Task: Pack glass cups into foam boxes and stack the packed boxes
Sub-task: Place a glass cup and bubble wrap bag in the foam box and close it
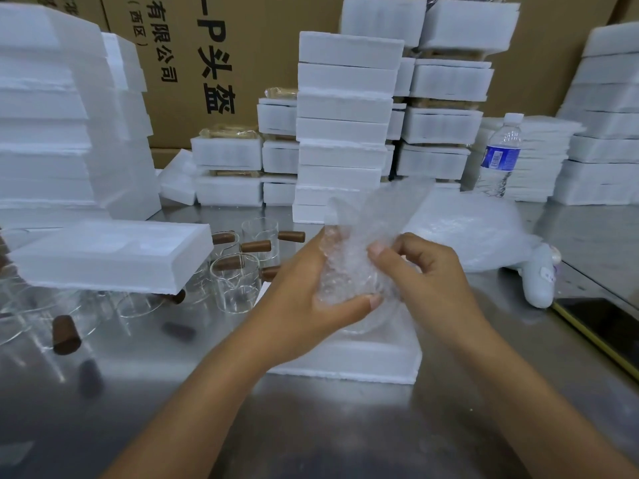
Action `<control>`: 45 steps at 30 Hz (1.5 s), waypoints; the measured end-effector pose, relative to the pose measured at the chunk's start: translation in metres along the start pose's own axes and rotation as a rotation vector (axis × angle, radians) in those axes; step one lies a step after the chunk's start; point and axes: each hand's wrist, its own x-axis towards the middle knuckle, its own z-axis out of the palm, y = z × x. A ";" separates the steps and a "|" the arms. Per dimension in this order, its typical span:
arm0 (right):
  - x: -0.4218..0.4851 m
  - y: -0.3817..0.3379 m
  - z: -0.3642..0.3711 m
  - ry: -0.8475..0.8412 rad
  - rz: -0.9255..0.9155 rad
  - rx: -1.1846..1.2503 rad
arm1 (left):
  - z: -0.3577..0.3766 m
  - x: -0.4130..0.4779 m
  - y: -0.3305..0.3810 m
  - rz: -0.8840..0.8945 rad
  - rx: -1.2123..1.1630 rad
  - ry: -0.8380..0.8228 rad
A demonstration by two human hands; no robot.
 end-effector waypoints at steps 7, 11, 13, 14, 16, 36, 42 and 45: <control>0.001 -0.001 -0.003 -0.024 0.137 0.076 | 0.000 -0.002 0.001 0.096 0.254 -0.001; -0.002 -0.003 -0.003 -0.059 0.058 0.064 | -0.001 0.001 0.000 0.084 0.292 0.024; -0.004 -0.007 -0.002 -0.083 -0.038 0.097 | -0.004 0.002 -0.003 0.065 0.251 0.086; -0.005 -0.008 0.000 -0.078 -0.086 0.082 | -0.006 0.003 -0.004 0.060 0.251 0.117; -0.007 -0.007 0.003 -0.029 -0.205 -0.069 | -0.008 0.005 -0.006 0.053 0.266 0.148; -0.007 0.002 0.010 -0.095 -0.354 -0.457 | -0.004 -0.001 -0.003 -0.006 0.177 0.098; 0.008 0.000 -0.017 -0.002 -0.061 -0.063 | -0.034 -0.002 -0.007 -0.162 0.002 0.114; 0.009 0.003 -0.021 -0.197 0.051 -0.035 | -0.045 -0.002 -0.011 -0.207 -0.132 0.119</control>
